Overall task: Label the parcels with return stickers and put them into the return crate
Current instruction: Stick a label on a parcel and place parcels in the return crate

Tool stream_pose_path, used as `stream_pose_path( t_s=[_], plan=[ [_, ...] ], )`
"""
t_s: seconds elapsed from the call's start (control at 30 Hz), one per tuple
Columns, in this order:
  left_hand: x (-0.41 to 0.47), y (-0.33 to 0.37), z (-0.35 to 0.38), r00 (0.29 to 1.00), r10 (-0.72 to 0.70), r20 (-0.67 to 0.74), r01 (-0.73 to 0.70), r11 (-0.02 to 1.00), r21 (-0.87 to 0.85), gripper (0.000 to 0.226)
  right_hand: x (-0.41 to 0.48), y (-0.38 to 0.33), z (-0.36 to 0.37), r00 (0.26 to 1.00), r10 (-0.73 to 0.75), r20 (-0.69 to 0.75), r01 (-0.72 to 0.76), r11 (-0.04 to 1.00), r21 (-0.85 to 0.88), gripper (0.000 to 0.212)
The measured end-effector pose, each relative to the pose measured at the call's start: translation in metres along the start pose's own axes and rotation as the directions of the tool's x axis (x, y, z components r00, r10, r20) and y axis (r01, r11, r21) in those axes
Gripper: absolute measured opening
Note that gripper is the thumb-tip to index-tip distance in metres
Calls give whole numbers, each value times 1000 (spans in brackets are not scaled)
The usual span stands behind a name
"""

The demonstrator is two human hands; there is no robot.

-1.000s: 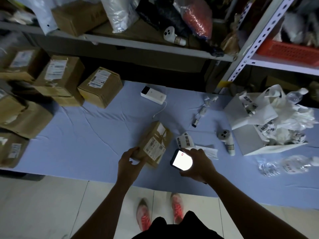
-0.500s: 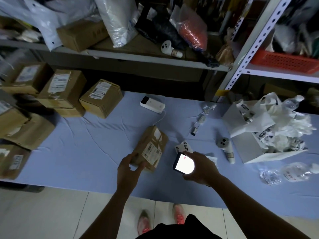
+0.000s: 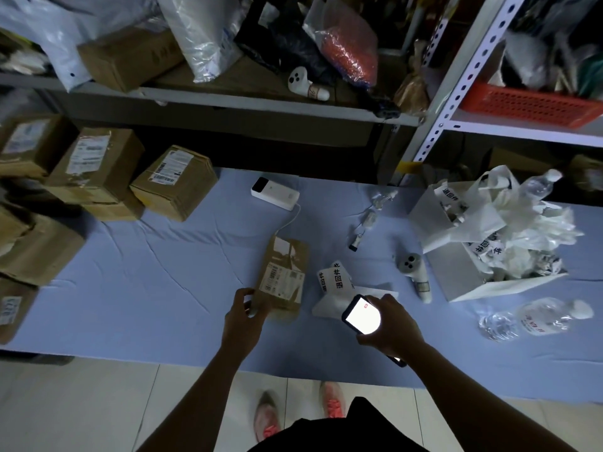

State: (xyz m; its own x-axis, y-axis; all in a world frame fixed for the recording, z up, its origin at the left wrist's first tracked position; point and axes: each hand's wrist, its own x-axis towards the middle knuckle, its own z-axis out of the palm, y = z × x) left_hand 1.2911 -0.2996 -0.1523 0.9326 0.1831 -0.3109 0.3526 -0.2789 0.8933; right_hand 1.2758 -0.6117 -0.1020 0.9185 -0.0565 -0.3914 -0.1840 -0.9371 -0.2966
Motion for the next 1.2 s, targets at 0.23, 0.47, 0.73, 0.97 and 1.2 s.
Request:
stream_pose_path(
  t_s=[0.23,0.47,0.73,0.97,1.2],
  plan=[
    [-3,4,24,997,-75,5,75,996,57,19,8,39,20,996,92,2,-92,996,3,95],
    [3,20,32,998,-30,-54,44,957,287,29,31,46,34,997,61,43,-55,990,-129,93],
    [10,37,34,990,-20,-137,100,788,608,44,71,3,24,997,-15,-71,41,924,380,68],
    [-5,86,87,992,-119,-40,124,980,155,23,77,-38,19,978,-67,-200,173,794,583,33],
    [4,102,104,925,-377,42,365,858,-361,11,67,-63,13,962,-155,-225,268,699,663,27]
  ],
)
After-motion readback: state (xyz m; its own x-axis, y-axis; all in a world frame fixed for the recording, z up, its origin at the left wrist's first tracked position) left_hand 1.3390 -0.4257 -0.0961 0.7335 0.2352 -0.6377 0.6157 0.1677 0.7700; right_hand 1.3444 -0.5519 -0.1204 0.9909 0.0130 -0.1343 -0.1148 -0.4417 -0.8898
